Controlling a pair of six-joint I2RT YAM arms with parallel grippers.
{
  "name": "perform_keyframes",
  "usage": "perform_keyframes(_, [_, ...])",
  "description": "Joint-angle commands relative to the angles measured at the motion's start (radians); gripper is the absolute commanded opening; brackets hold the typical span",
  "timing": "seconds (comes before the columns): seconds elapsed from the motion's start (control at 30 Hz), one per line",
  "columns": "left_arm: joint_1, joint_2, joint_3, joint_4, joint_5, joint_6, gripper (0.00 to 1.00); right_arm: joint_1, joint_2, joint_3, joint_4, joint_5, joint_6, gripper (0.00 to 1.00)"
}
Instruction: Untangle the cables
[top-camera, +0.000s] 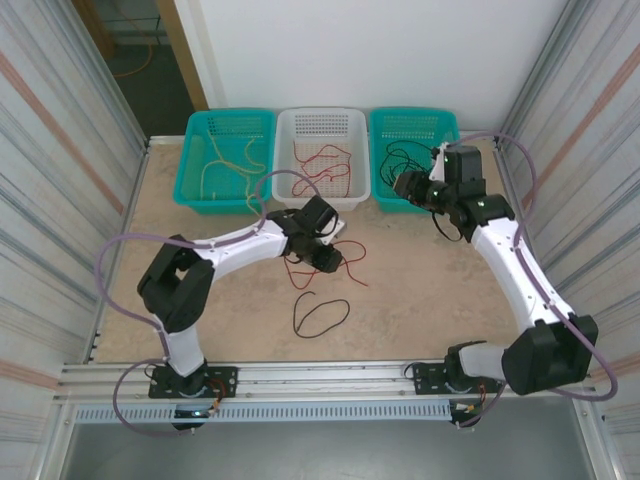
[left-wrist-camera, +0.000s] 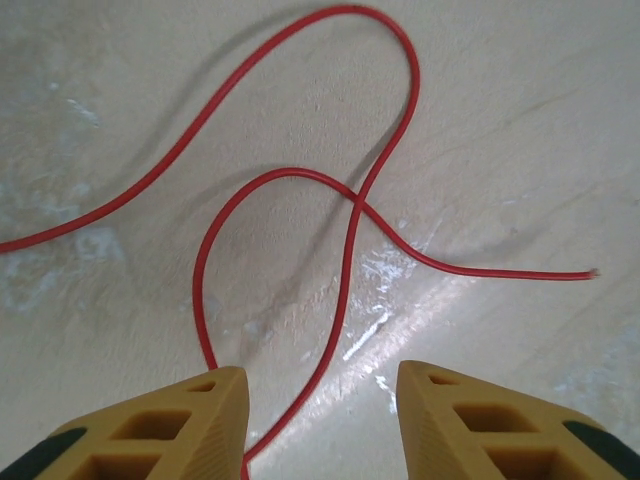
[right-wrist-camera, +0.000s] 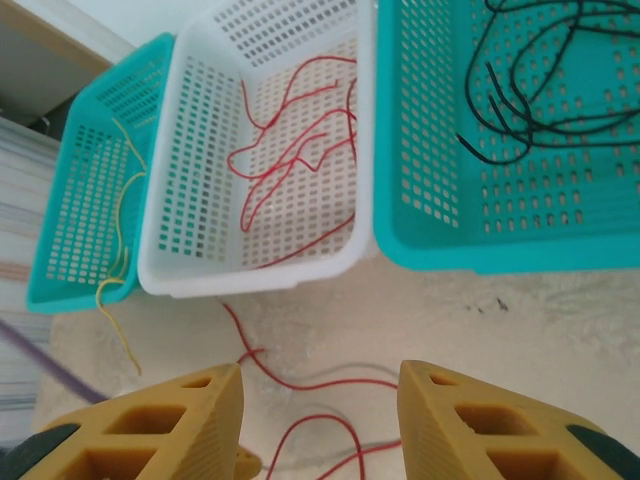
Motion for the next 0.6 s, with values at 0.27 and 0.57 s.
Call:
perform_keyframes(0.27, [-0.027, 0.08, 0.064, -0.027, -0.045, 0.097, 0.38, -0.028, -0.118, -0.072, -0.044, -0.002, 0.041, 0.4])
perform_keyframes(0.57, [-0.04, 0.101, 0.067, -0.036, -0.024, 0.108, 0.35, -0.029, -0.138, -0.086, -0.053, 0.008, 0.041, 0.41])
